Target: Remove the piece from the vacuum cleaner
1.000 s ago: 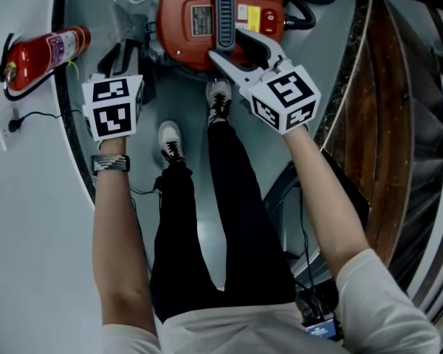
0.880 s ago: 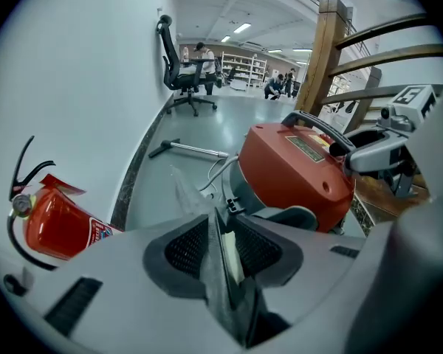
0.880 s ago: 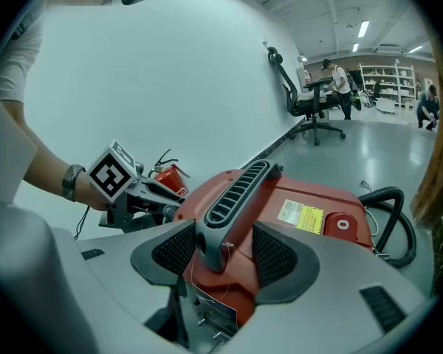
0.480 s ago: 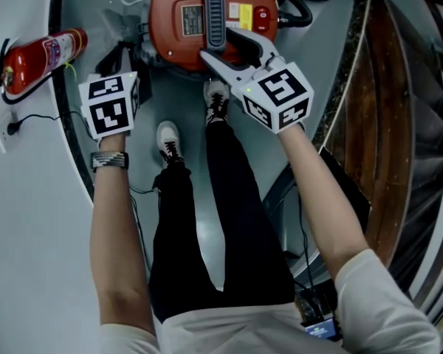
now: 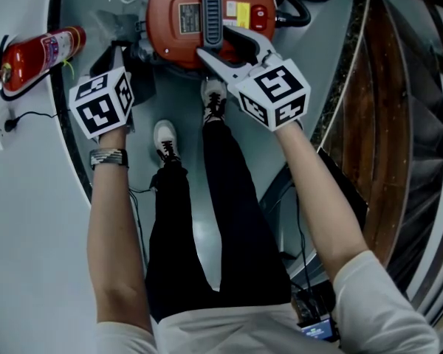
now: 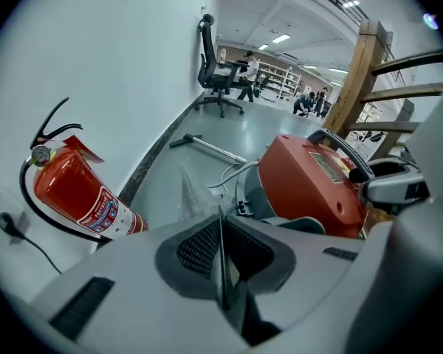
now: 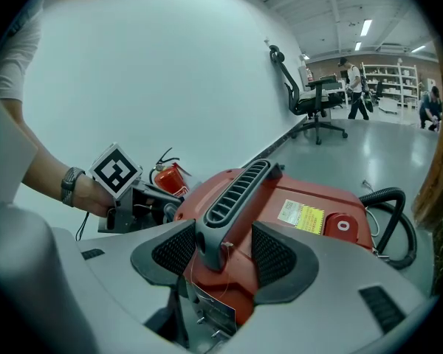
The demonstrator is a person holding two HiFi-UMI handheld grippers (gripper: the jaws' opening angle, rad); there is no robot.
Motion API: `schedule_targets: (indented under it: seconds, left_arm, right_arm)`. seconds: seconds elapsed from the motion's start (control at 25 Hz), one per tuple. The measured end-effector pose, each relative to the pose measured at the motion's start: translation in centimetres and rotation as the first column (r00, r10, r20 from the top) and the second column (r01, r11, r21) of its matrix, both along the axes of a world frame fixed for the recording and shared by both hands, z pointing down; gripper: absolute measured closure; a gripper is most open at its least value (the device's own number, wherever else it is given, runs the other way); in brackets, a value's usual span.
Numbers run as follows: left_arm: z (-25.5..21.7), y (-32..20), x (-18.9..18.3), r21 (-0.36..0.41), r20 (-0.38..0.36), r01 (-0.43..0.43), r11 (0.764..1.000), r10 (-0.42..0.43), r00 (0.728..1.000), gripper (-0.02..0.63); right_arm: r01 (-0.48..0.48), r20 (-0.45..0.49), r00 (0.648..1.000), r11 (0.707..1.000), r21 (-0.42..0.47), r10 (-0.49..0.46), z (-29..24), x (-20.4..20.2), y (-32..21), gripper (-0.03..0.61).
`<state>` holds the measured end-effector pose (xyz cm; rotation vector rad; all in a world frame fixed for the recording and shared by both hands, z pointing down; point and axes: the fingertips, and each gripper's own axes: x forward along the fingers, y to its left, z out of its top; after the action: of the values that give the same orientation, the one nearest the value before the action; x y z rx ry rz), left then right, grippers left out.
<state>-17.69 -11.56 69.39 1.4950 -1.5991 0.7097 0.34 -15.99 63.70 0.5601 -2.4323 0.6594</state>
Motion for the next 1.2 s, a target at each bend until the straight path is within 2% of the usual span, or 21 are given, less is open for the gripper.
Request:
schedule_targets:
  seconds: [0.12, 0.4, 0.88, 1.2]
  left_arm:
    - [0.0, 0.1, -0.3, 0.002, -0.016, 0.031, 1.000, -0.031, 0.999, 0.588]
    - [0.1, 0.4, -0.8, -0.005, -0.105, 0.149, 0.989, -0.148, 0.983, 0.589]
    - [0.2, 0.6, -1.5, -0.011, -0.125, 0.203, 0.979, -0.203, 0.971, 0.589]
    - [0.1, 0.5, -1.5, -0.015, -0.127, 0.199, 0.980, -0.200, 0.972, 0.589]
  right_arm:
    - [0.007, -0.002, 1.000, 1.000, -0.003, -0.007, 0.0, 0.0, 0.0, 0.336]
    - [0.005, 0.001, 1.000, 1.000, 0.001, -0.005, 0.0, -0.1, 0.0, 0.337]
    - [0.002, 0.002, 1.000, 1.000, 0.004, -0.002, 0.0, 0.0, 0.0, 0.337]
    - [-0.001, 0.004, 1.000, 1.000, 0.007, 0.001, -0.1, 0.0, 0.0, 0.337]
